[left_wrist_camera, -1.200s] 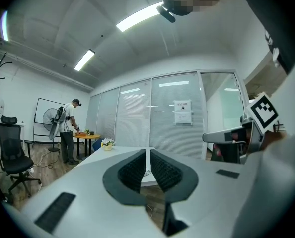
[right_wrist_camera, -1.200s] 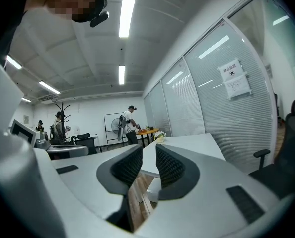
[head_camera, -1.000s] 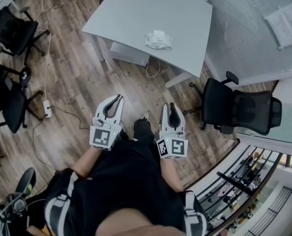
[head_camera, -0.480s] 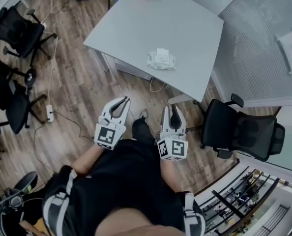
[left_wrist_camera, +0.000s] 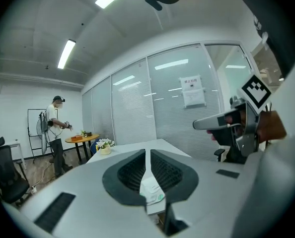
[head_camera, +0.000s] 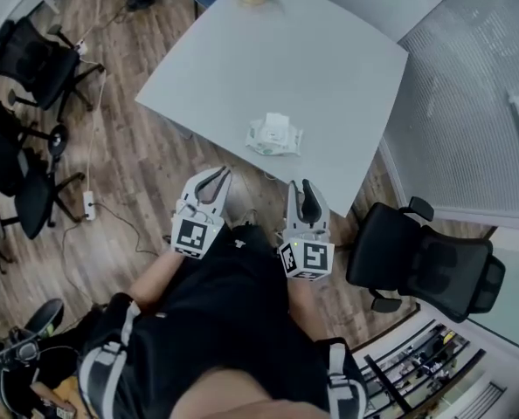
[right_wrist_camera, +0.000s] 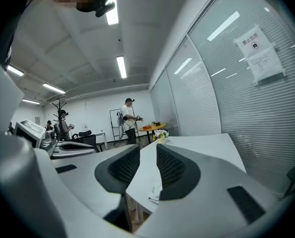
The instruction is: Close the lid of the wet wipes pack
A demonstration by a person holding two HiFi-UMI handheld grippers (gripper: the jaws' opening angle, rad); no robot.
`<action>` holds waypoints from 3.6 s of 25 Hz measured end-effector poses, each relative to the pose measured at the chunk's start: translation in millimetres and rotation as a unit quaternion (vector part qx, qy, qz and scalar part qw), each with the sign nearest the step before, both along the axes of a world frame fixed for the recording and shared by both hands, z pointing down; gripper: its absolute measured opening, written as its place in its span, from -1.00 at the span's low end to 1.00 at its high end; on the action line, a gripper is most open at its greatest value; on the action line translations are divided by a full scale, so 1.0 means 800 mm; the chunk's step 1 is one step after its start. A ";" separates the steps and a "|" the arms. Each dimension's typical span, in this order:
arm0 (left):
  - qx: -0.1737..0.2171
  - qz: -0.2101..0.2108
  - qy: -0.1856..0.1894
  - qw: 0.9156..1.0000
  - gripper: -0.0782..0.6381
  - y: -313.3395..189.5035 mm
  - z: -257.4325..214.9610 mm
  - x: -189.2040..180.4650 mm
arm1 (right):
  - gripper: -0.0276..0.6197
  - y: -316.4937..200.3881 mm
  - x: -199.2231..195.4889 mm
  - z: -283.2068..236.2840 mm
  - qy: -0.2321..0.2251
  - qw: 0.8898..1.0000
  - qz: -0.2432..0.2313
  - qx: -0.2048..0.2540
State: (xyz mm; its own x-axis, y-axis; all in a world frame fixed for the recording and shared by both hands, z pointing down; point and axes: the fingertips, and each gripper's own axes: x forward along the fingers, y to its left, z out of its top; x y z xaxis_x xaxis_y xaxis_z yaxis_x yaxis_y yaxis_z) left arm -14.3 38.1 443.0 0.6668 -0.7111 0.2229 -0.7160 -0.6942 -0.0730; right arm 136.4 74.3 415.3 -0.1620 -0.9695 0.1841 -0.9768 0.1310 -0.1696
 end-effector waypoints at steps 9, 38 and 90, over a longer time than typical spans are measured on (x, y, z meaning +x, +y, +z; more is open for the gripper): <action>0.014 0.084 -0.153 0.985 -0.64 -0.092 0.088 0.053 | -0.54 -0.093 0.039 0.035 -0.004 1.000 -0.016 -0.026; -0.092 0.401 -0.394 0.822 -0.26 -0.216 0.425 0.134 | -0.53 -0.336 0.034 0.230 0.044 0.967 -0.109 -0.226; -0.137 0.364 -0.416 0.822 -0.30 -0.218 0.440 0.135 | -0.58 -0.262 0.009 0.394 0.154 0.766 -0.462 -0.419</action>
